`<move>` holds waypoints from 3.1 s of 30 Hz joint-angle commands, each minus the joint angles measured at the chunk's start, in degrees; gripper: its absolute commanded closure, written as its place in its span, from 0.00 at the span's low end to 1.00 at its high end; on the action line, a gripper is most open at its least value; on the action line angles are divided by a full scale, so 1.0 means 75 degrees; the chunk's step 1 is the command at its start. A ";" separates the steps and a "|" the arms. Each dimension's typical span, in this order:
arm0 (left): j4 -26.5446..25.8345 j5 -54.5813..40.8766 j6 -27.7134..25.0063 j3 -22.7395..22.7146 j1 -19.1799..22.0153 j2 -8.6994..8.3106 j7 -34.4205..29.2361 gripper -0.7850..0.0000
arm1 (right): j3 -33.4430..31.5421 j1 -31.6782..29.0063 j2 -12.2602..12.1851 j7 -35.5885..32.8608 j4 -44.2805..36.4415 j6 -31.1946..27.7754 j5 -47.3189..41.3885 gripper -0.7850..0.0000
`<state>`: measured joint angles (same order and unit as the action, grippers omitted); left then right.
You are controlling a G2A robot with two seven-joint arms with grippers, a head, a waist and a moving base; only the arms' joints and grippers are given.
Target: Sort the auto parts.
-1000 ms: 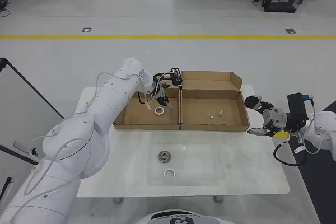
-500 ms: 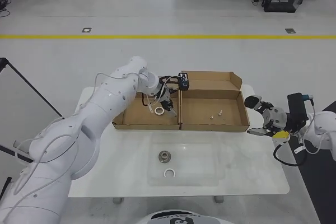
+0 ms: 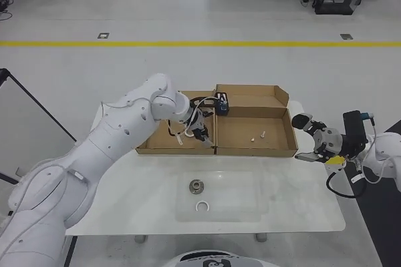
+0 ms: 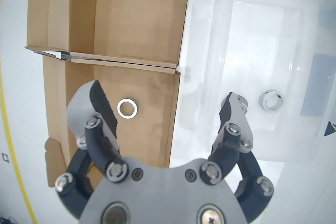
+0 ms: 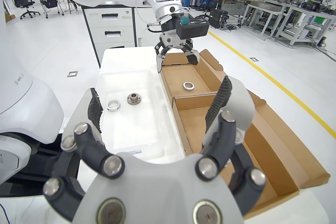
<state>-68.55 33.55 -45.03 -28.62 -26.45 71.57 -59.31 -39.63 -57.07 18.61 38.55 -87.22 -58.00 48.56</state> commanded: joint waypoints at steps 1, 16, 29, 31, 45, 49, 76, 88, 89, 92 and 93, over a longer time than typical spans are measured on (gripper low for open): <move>-0.0585 -0.0039 0.0210 -0.0113 -0.0208 -0.0174 -0.0202 0.00 | 0.0000 0.0000 0.0000 0.0008 0.0000 0.0000 0.0002 0.00; -0.3016 -0.0823 0.1142 0.0373 -0.0448 -0.0974 -0.1134 0.00 | 0.0000 0.0000 0.0000 0.0008 0.0000 0.0000 0.0002 0.00; -0.3242 -0.0856 0.1280 0.0417 -0.0480 -0.1015 -0.1271 0.00 | 0.0000 0.0000 0.0000 0.0008 0.0000 0.0000 0.0002 0.00; -0.3485 -0.0699 0.1384 0.0494 -0.0563 -0.1029 -0.1376 0.00 | 0.0000 0.0000 0.0000 0.0008 0.0000 0.0000 0.0002 0.00; -0.3745 -0.1176 0.2997 0.1544 -0.0307 -0.0680 -0.2988 0.06 | 0.0000 0.0000 0.0000 0.0008 0.0000 0.0000 0.0002 0.00; -0.3495 -0.1282 0.3156 0.1850 -0.0172 -0.0493 -0.3148 0.16 | 0.0000 0.0000 0.0000 0.0008 0.0000 0.0000 0.0002 0.00; -0.2608 -0.0867 0.3010 0.2518 -0.0852 0.0119 -0.3006 0.56 | 0.0000 0.0000 0.0000 0.0008 0.0000 0.0000 0.0002 0.00; -0.2728 -0.0826 0.3133 0.2518 -0.0967 0.0007 -0.3130 0.60 | 0.0000 0.0000 0.0000 0.0008 0.0000 0.0000 0.0002 0.00; -0.2746 -0.0822 0.3149 0.2518 -0.0977 -0.0015 -0.3147 0.60 | 0.0000 0.0000 0.0000 0.0008 0.0000 0.0000 0.0002 0.00; -0.2788 -0.0788 0.3184 0.2518 -0.1002 -0.0074 -0.3182 0.62 | 0.0000 0.0000 0.0000 0.0008 0.0000 0.0000 0.0002 0.00; -0.2789 -0.0782 0.3187 0.2518 -0.1001 -0.0090 -0.3184 0.63 | 0.0000 0.0000 0.0000 0.0008 0.0000 0.0000 0.0002 0.00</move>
<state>-89.46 27.65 -21.14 -9.74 -33.97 71.00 -83.19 -39.63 -57.07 18.61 38.55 -87.22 -58.00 48.56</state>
